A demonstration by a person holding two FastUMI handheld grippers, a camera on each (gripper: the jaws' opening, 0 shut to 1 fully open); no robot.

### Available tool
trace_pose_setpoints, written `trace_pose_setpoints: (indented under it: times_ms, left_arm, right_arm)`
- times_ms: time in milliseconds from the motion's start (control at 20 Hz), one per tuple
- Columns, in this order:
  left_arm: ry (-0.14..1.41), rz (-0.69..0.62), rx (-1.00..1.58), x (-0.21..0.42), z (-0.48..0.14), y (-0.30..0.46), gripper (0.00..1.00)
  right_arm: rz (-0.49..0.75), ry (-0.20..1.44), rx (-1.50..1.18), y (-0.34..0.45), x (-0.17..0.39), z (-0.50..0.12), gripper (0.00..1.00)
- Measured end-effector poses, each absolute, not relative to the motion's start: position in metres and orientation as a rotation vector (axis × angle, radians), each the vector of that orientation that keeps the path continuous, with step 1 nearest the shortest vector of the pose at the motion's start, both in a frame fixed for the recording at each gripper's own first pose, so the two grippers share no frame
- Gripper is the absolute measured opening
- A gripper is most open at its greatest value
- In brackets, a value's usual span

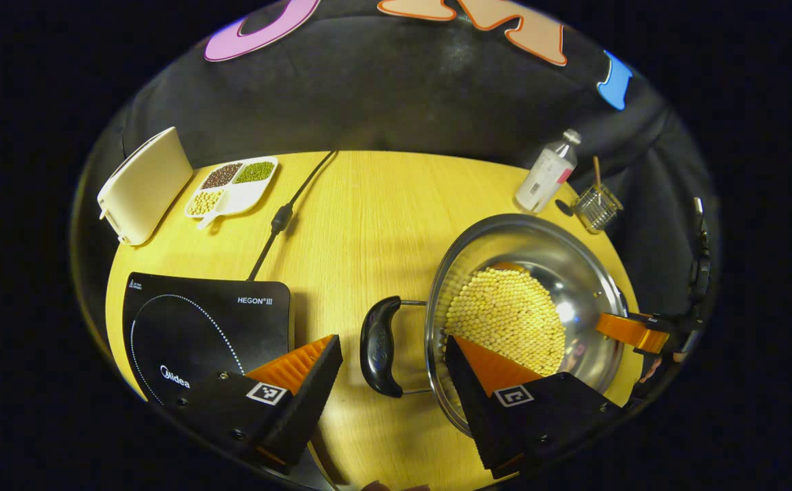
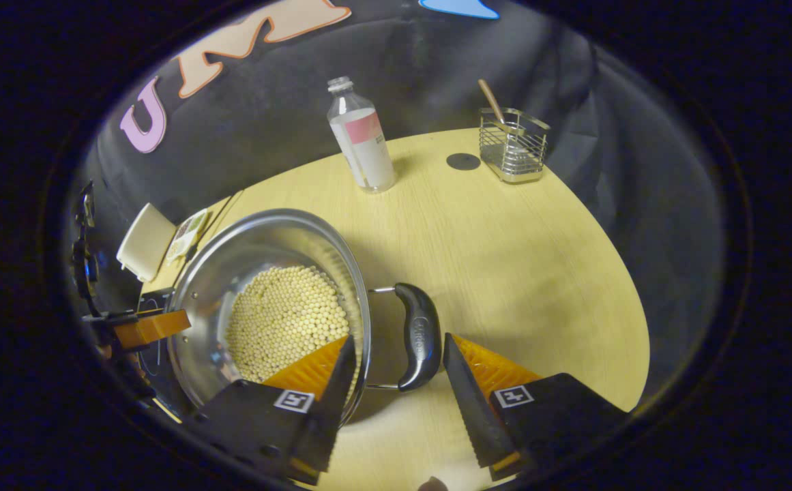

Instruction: First push the handle of the pot to place it horizontally, then grasp the pot with both hands and set it on the induction cooktop.

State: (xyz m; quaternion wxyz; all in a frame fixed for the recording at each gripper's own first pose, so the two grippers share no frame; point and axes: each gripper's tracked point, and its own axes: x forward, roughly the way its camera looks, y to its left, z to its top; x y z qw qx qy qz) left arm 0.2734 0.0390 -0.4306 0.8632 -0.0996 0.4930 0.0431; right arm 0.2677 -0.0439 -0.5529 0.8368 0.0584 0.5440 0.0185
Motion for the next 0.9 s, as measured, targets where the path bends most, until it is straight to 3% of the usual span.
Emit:
trace_pose_setpoints:
  times_ms: [50,200,300,500,900]
  left_arm:
    - [1.051,0.098,-0.206,0.273,-0.437,0.04,0.94]
    - [1.087,0.113,-0.257,0.271,-0.449,0.033,0.83]
    - [1.067,0.123,-0.272,0.277,-0.451,0.033,0.64]
    - [1.104,0.132,-0.301,0.265,-0.449,0.029,0.6]
    - [1.059,0.165,-0.317,0.225,-0.408,0.035,0.57]
  right_arm:
    - [0.031,1.157,0.117,-0.044,0.269,-0.557,0.67]
    - [0.022,1.167,0.127,-0.04,0.27,-0.564,0.68]
    - [0.013,1.16,0.128,-0.042,0.269,-0.56,0.59]
    - [0.012,1.168,0.153,-0.038,0.27,-0.566,0.41]
    - [0.056,1.13,0.16,-0.025,0.234,-0.519,0.4]
